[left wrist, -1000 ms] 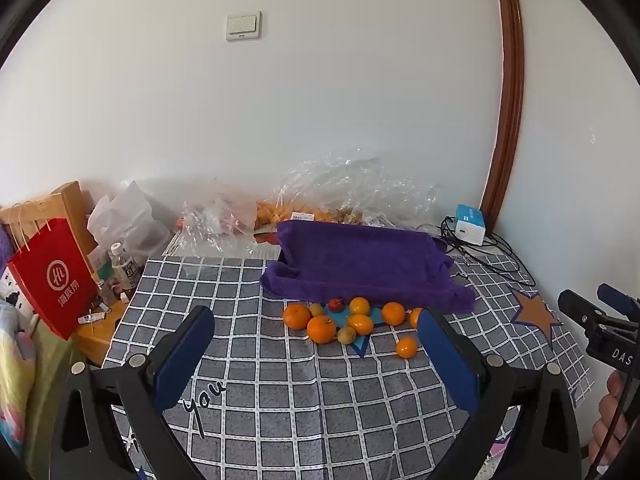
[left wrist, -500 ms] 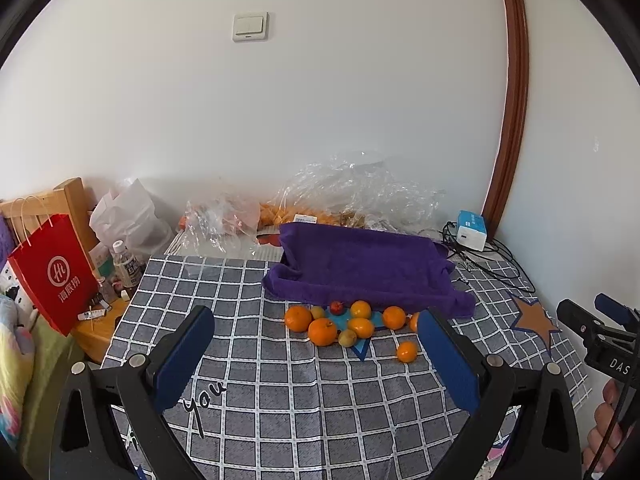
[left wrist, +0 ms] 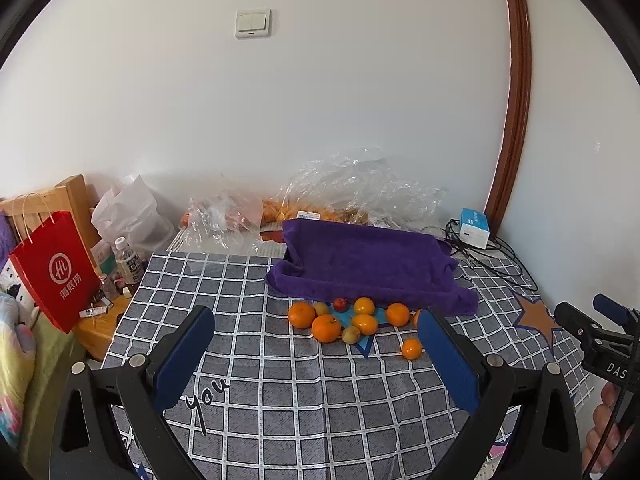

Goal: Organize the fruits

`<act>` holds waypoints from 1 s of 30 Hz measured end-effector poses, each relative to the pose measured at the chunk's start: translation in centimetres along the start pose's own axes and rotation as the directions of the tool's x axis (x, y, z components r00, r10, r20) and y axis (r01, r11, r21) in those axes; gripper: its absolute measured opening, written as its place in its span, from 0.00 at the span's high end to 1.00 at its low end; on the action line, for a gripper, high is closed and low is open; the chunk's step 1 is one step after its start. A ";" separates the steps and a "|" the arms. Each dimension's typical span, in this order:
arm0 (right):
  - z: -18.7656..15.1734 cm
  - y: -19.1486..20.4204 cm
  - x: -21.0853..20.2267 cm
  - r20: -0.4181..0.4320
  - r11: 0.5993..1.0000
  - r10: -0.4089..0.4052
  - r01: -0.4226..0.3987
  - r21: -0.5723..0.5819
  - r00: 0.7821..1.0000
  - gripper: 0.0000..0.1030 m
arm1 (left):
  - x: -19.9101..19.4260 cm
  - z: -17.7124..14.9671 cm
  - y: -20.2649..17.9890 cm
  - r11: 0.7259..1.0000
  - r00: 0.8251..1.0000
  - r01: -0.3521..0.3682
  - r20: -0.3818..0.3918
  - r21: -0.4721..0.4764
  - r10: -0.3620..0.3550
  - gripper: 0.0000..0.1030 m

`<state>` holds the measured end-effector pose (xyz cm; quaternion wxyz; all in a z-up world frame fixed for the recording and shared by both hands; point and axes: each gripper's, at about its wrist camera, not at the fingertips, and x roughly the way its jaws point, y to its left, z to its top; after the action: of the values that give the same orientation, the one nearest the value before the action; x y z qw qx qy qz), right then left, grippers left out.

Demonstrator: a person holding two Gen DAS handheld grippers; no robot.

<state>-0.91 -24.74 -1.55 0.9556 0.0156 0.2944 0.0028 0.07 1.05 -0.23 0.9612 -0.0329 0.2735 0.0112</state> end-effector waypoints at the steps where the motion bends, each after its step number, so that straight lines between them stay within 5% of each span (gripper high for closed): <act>1: 0.0 -0.1 -0.1 0.006 1.000 -0.008 0.008 0.003 1.000 0.00 | 0.0 0.0 0.1 1.000 1.000 0.003 0.001 -0.004 -0.003 0.01; 30: -0.2 0.6 0.6 -0.004 1.000 0.020 -0.020 0.009 1.000 0.00 | 0.2 0.1 0.8 1.000 1.000 0.006 0.002 -0.024 -0.006 0.01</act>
<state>-0.55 -24.08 -2.04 0.9548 0.0229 0.2963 0.0110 0.28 1.88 -0.32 0.9611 -0.0451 0.2722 0.0117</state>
